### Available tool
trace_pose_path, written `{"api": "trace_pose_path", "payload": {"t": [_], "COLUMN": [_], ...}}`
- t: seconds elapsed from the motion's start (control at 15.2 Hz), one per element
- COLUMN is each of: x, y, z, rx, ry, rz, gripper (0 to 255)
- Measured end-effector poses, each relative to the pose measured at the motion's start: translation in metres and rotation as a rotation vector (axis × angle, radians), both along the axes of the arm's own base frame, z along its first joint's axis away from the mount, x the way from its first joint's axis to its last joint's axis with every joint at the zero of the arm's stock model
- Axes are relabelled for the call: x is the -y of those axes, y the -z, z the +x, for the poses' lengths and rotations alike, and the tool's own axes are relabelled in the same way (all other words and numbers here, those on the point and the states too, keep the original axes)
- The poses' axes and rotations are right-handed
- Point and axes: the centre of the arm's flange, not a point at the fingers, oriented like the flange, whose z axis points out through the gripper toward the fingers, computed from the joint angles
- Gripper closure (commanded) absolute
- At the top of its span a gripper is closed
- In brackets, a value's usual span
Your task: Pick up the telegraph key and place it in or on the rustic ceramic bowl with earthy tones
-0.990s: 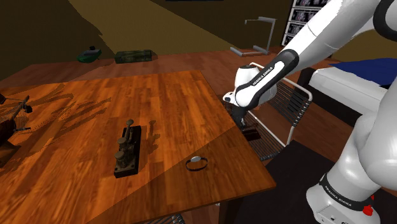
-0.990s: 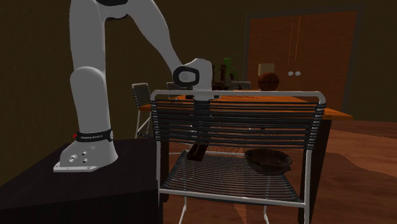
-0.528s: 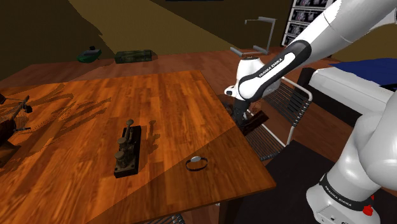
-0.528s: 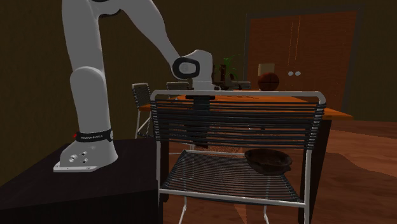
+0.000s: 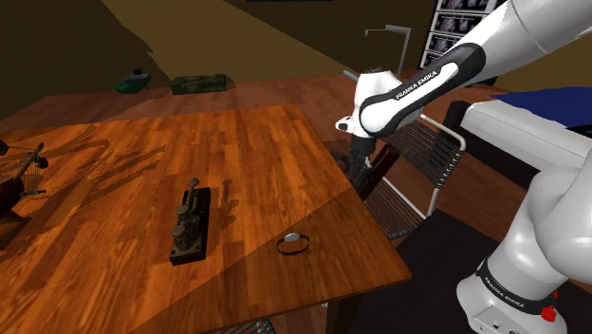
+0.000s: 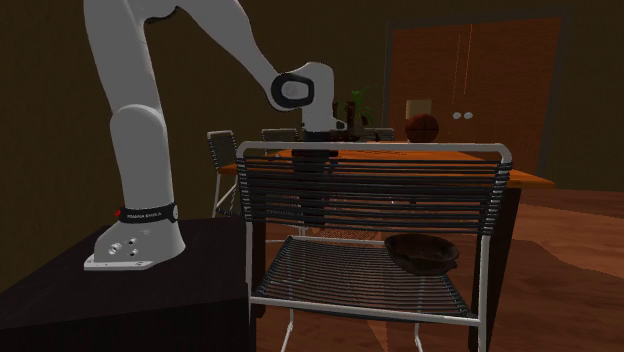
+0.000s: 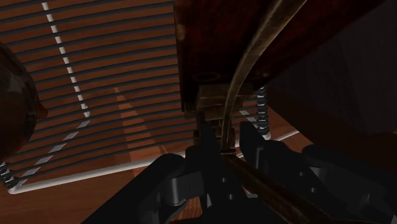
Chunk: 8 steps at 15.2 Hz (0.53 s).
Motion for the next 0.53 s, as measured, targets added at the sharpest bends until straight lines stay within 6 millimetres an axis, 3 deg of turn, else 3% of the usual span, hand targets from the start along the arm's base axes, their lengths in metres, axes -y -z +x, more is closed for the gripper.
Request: {"api": "trace_pose_path", "payload": {"t": [0.2,0.53], "x": [0.002,0.030], "y": [-0.010,-0.016], "z": [0.005,0.055], "rx": [-0.008,-0.023], "ry": [-0.003,-0.005], "rz": [0.000,0.002], "gripper": [255,255]}}
